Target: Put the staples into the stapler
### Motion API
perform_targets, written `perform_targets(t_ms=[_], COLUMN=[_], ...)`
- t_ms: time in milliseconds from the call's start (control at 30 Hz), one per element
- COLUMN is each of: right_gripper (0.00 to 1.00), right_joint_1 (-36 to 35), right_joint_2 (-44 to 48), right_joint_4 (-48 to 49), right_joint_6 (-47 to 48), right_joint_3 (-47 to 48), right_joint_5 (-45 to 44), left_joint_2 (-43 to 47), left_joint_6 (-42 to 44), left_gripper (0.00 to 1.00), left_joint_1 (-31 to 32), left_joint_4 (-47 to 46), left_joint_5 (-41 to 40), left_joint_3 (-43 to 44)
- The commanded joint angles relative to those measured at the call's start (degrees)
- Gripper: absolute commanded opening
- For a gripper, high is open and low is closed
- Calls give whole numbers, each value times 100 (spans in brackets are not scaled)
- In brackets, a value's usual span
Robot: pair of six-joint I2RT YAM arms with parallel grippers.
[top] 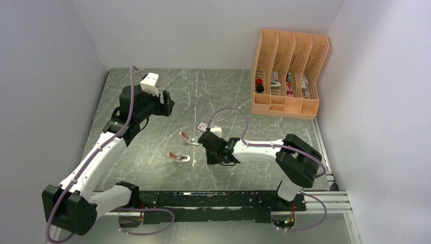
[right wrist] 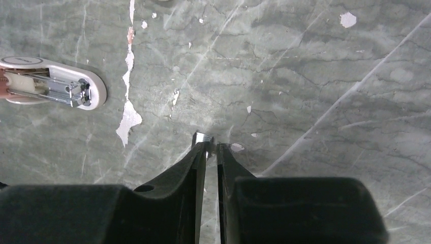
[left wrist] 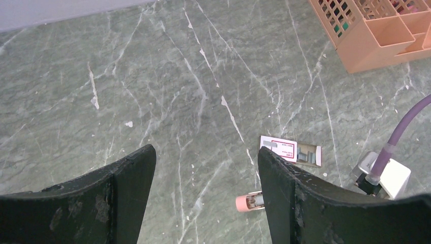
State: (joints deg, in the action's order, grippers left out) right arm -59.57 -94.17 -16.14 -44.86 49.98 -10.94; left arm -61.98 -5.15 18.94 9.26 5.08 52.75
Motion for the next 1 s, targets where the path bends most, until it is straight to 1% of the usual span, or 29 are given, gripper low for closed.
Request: perform_targets(t_ms=[0,100,300,500,600,800,967], right_gripper=[17,13,0,0,0,0,0], right_joint_1=[21,17,24,46,135,634,1305], right_joint_2=[-159,-170,-141,-19,230,1124,1940], right_joint_4=[-119,-76,-25,160,489,1517,2158], right_joint_6=[4,-21,-36,-97,-95,12,-50], right_joint_3=[159,121,49,-130,-280,-796,-1291], right_joint_5=[1,34,65,157,349,1088,1784], left_joint_2=[55,50,60,76,106,372,790], left_joint_6=[40,35,32,18,-28,-179,-475], left_gripper=[78,78,78,78,78,84,90], left_joint_1=[40,39,40,40,40,39,40], left_joint_4=[-110,-106,-112,-119,-129,-480,-1095], left_joint_5=[-84,-80,-85,-98,-125,-85,117], left_joint_3=[-29,-28,-35,-45,-69,-260,-460])
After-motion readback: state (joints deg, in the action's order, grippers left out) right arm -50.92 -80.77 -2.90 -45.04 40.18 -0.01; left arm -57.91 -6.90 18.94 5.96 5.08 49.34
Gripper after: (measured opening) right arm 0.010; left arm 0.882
